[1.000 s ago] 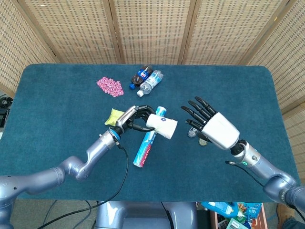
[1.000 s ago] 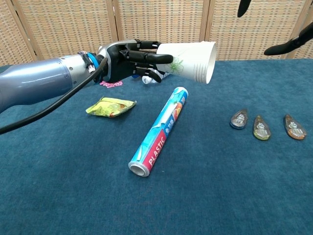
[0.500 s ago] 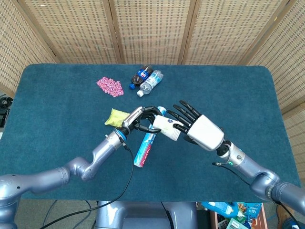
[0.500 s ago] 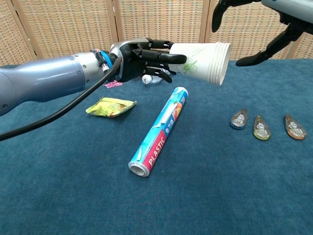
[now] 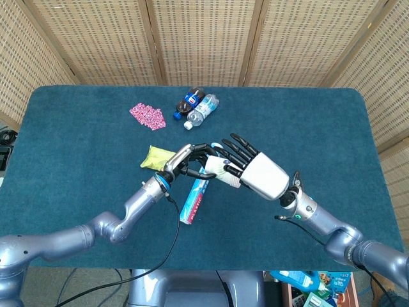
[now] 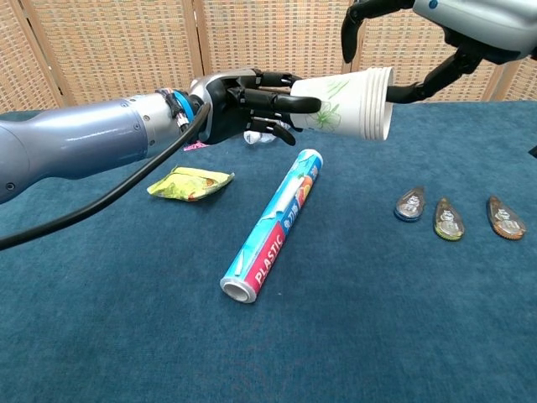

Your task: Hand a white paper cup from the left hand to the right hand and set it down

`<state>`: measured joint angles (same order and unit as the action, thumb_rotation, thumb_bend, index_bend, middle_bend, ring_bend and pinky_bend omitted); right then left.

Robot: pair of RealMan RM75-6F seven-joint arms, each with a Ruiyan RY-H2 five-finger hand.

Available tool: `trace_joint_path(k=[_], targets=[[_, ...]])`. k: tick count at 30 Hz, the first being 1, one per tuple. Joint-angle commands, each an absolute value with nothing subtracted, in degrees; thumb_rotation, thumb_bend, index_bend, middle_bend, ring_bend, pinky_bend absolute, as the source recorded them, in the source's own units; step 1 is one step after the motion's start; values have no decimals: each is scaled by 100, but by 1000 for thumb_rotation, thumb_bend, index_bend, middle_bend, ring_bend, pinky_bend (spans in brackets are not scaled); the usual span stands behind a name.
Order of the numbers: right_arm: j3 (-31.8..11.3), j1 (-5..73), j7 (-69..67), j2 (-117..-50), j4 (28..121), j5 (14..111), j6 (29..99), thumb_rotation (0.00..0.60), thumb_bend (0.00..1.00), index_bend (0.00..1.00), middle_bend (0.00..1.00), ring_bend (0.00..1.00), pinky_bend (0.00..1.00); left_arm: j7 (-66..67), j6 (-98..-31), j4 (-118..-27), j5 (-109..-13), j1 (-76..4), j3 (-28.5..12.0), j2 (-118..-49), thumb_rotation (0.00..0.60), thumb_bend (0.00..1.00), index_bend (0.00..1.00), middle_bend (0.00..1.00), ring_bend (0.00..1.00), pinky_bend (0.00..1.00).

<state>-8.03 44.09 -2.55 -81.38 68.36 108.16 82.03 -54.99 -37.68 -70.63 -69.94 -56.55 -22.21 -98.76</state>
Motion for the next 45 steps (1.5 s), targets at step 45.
trace_joint_path(k=[45], targets=[[-338,4021,-281,-7813,6118,10892,9163,600,600,666,58,60,27,-5875,-3777,-6739,-7282,-5178,-2195,-9205,600,192,486,517,492,468]])
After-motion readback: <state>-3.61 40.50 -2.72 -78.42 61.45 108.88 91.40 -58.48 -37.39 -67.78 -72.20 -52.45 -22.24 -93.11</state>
